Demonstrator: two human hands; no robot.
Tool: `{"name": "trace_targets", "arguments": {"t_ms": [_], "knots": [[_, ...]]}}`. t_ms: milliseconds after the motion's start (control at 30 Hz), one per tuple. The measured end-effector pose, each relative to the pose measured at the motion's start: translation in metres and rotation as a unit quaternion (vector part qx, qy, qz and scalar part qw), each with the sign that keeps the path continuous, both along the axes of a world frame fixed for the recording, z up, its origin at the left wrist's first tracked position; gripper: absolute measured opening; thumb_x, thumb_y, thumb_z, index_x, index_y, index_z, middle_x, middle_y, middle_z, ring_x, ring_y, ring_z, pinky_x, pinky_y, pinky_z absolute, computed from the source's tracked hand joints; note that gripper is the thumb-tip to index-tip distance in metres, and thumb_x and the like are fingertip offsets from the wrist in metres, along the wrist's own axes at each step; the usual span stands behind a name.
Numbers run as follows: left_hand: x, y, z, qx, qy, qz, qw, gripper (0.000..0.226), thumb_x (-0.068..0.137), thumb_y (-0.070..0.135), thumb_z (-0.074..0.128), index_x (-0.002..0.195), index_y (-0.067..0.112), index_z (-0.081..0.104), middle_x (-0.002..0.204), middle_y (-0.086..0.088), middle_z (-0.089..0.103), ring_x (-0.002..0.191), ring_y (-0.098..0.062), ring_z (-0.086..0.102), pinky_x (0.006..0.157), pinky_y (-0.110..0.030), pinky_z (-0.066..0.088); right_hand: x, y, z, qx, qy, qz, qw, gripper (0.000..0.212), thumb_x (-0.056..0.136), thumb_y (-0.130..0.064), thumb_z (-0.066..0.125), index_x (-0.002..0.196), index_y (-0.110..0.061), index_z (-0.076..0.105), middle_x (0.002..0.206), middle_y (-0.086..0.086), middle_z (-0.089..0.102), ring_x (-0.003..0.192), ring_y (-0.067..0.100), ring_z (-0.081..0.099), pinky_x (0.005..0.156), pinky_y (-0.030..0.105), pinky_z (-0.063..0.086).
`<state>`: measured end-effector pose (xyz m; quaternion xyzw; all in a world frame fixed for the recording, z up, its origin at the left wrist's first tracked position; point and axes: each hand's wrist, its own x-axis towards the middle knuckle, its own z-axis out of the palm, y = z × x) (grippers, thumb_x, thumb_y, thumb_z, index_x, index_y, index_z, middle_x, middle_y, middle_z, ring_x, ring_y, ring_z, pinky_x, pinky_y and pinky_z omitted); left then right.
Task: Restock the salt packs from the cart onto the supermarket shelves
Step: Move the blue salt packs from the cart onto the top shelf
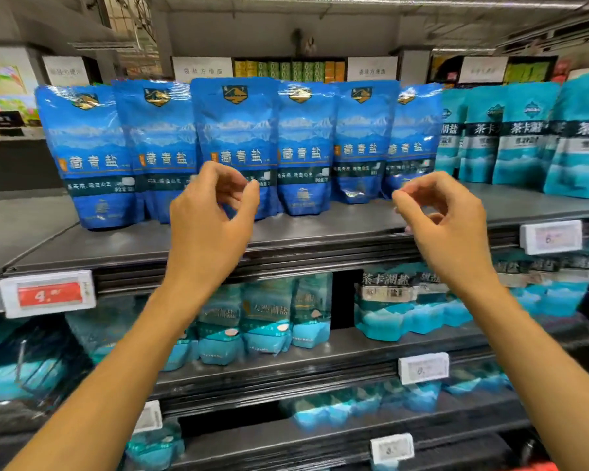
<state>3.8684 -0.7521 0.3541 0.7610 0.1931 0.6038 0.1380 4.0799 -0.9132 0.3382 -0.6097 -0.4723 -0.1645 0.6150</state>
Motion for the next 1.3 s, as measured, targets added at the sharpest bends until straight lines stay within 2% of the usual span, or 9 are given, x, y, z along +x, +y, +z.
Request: {"name": "trace_targets", "arguments": {"t_ms": [100,300,467,633,767,900,967,1200,1300], "knots": [[0.022,-0.045,-0.025,0.013,-0.002,-0.088,0.996,0.013,0.092,0.028,0.06,0.09,0.015,0.061,0.081,0.012,0.063,0.076,-0.005,0.061,0.067,-0.014,0.045,-0.001,-0.037,-0.03,0.04,0.03,0.006,0.999,0.009,0.093,-0.019,0.067,0.085,-0.02,0.063,0.077,-0.003,0.066,0.072,0.024,0.069,0.057,0.052,0.052],[0.088,-0.117,-0.114,-0.134,0.073,-0.311,0.938,0.011,0.092,0.024,0.058,0.092,0.014,0.062,0.082,0.01,0.063,0.078,-0.018,0.064,0.071,-0.041,0.052,0.007,-0.112,-0.129,0.046,0.123,-0.08,0.988,0.011,0.094,-0.016,0.066,0.085,-0.022,0.062,0.075,0.004,0.066,0.061,0.021,0.064,0.057,0.034,0.052],[0.142,-0.161,-0.205,-0.335,0.156,-0.464,0.805,0.007,0.095,0.01,0.059,0.088,0.009,0.061,0.076,-0.003,0.066,0.068,-0.01,0.065,0.062,-0.017,0.047,-0.003,-0.185,-0.222,0.048,0.255,-0.235,0.937,0.019,0.092,-0.014,0.068,0.081,-0.03,0.064,0.07,-0.007,0.063,0.059,0.012,0.057,0.056,0.028,0.05],[0.174,-0.227,-0.293,-0.4,0.298,-0.543,0.676,0.011,0.096,0.003,0.055,0.086,0.006,0.058,0.074,-0.01,0.064,0.059,-0.003,0.059,0.055,-0.011,0.042,-0.041,-0.266,-0.296,0.064,0.353,-0.372,0.856,0.022,0.092,-0.014,0.067,0.074,-0.022,0.059,0.066,-0.004,0.06,0.062,0.012,0.054,0.058,0.025,0.046],[0.185,-0.288,-0.35,-0.42,0.393,-0.564,0.592,0.015,0.098,0.004,0.054,0.083,0.009,0.055,0.075,-0.009,0.06,0.053,0.004,0.058,0.049,-0.008,0.042,-0.076,-0.324,-0.343,0.104,0.432,-0.467,0.765,0.022,0.097,-0.006,0.059,0.077,-0.015,0.056,0.057,-0.015,0.065,0.048,-0.006,0.055,0.043,0.011,0.042],[0.194,-0.352,-0.405,-0.426,0.506,-0.557,0.501,0.013,0.099,0.007,0.053,0.086,0.011,0.054,0.078,-0.012,0.06,0.05,-0.001,0.059,0.043,-0.016,0.043,-0.105,-0.387,-0.394,0.138,0.489,-0.545,0.667,0.019,0.099,-0.012,0.057,0.081,-0.013,0.058,0.068,0.005,0.063,0.057,0.012,0.058,0.049,0.025,0.047],[0.202,-0.378,-0.431,-0.435,0.553,-0.519,0.486,0.009,0.1,0.007,0.051,0.092,0.007,0.055,0.085,-0.019,0.062,0.056,-0.013,0.06,0.042,-0.022,0.04,-0.113,-0.413,-0.423,0.138,0.512,-0.58,0.618,0.017,0.099,-0.009,0.057,0.082,-0.008,0.058,0.072,0.013,0.056,0.069,0.024,0.054,0.06,0.037,0.047],[0.218,-0.44,-0.547,-0.433,0.69,-0.353,0.46,0.037,0.106,0.021,0.041,0.072,0.009,0.048,0.059,-0.012,0.054,0.037,-0.015,0.051,0.045,-0.026,0.039,-0.128,-0.485,-0.54,0.037,0.58,-0.64,0.504,0.014,0.095,-0.005,0.061,0.093,0.008,0.063,0.082,0.012,0.059,0.073,0.019,0.052,0.059,0.023,0.031],[0.215,-0.446,-0.597,-0.389,0.738,-0.31,0.457,0.022,0.104,0.023,0.044,0.09,0.008,0.053,0.085,-0.019,0.059,0.069,-0.026,0.061,0.063,-0.037,0.049,-0.138,-0.494,-0.595,-0.006,0.643,-0.585,0.493,0.014,0.1,-0.019,0.056,0.087,-0.011,0.059,0.082,-0.003,0.062,0.072,0.013,0.055,0.058,0.024,0.034]]}}
